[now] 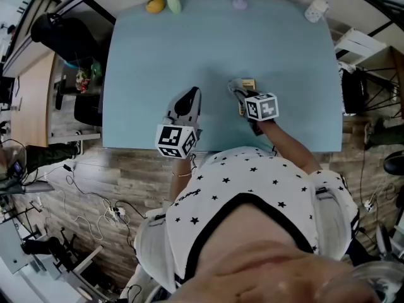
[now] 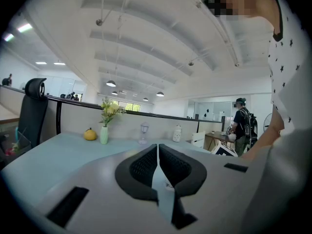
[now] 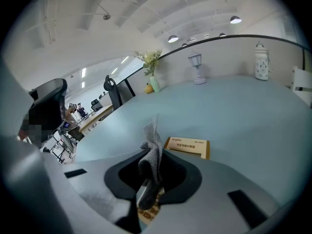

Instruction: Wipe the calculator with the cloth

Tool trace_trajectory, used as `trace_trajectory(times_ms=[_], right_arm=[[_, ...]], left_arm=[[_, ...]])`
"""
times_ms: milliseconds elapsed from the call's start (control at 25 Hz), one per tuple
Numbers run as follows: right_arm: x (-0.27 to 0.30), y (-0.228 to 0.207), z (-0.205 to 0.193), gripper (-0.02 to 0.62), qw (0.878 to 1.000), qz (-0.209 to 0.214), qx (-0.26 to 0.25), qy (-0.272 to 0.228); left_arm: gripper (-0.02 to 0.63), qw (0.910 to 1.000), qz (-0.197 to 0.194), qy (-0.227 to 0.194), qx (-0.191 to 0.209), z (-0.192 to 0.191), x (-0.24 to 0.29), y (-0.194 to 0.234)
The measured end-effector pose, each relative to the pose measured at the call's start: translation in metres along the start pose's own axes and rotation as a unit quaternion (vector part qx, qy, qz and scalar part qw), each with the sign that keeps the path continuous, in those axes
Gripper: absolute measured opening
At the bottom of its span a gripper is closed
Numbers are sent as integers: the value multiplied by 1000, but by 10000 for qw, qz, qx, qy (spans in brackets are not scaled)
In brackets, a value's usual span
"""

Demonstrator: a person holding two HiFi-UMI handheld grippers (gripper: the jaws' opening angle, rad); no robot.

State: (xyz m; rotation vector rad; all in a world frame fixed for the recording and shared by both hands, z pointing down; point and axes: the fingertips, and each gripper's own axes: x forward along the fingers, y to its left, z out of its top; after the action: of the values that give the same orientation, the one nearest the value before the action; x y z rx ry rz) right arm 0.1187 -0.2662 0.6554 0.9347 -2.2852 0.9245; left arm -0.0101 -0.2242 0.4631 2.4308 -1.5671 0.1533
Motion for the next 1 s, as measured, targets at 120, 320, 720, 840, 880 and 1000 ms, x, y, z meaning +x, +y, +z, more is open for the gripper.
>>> trace_trajectory(times_ms=[120, 320, 720, 840, 880, 1000], right_arm=[[-6, -8, 2, 49, 9999, -77, 103, -65], [-17, -24, 1, 49, 9991, -209, 319, -178], [-37, -56, -1, 51, 9946, -516, 772, -456], [-44, -65, -4, 49, 9929, -612, 889, -503], [-45, -67, -5, 50, 9926, -628, 908, -512], [-47, -70, -7, 51, 9921, -643, 942, -521]], left_arm=[[35, 10000, -70, -6, 7, 2, 5, -4], [35, 9997, -237, -3, 17, 3, 15, -16], [35, 9987, -497, 79, 101, 5, 31, -31], [35, 9981, -589, 92, 134, 6, 36, -37], [35, 9980, -611, 92, 146, 6, 38, -39], [35, 9977, -647, 90, 159, 6, 40, -43]])
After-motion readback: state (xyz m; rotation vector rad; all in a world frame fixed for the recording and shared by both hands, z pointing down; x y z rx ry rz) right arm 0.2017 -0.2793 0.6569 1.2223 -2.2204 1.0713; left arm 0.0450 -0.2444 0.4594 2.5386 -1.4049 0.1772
